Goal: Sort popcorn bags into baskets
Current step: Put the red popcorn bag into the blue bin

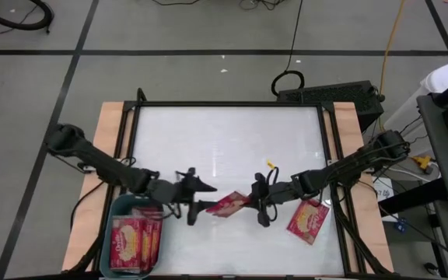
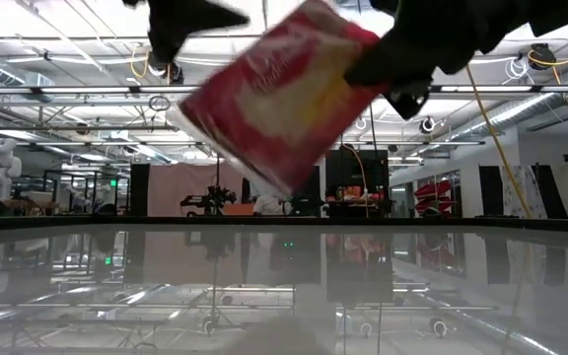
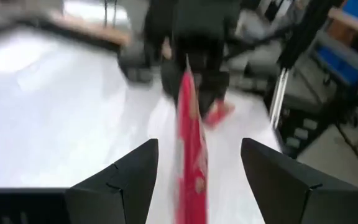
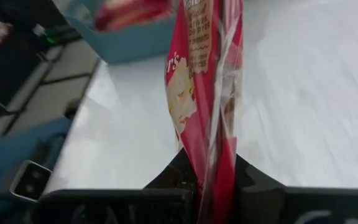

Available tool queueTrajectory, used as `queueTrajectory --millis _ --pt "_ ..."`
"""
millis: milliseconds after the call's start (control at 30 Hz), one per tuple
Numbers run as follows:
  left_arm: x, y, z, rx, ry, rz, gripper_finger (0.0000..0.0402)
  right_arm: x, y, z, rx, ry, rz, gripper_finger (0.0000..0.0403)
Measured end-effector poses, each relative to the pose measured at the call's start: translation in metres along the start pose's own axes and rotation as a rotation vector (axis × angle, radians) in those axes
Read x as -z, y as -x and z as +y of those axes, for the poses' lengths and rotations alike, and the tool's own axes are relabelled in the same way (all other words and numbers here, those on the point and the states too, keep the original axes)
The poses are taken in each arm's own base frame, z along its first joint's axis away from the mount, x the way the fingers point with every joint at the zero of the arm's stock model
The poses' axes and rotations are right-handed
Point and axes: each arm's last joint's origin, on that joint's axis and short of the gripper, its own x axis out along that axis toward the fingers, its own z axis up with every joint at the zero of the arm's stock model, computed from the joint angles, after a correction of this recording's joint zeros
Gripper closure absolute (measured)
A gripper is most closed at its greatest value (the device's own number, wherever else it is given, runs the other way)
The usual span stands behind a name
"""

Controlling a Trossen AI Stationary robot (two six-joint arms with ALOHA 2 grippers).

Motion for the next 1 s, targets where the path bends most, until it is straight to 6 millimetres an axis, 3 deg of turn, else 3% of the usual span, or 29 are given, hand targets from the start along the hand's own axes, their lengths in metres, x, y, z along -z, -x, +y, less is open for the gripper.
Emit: queueTrajectory --millis 267,533,633,833,1000 --pt "0.033 -0.032 0.010 0.001 0.014 0.139 0.0167 0.004 0.000 -0.002 0.025 -0.023 0.041 0.0391" --pt "0.047 -0.047 0.013 -0.001 0.025 0.148 0.0177 0.004 0.000 -0.002 0.025 -0.023 0.038 0.0387" --pt "0.046 -0.047 0.011 0.041 0.035 0.152 0.0223 0.004 0.000 -0.002 0.024 -0.023 0.037 0.0387" --pt "0.034 -0.038 0.011 0.083 0.068 0.155 0.0373 -0.005 -0.001 -0.003 -0.008 -0.024 -0.039 0.0386" --pt "0.020 -0.017 0.011 0.062 0.198 0.196 0.0372 -0.012 0.000 -0.002 0.016 0.075 -0.118 0.0367"
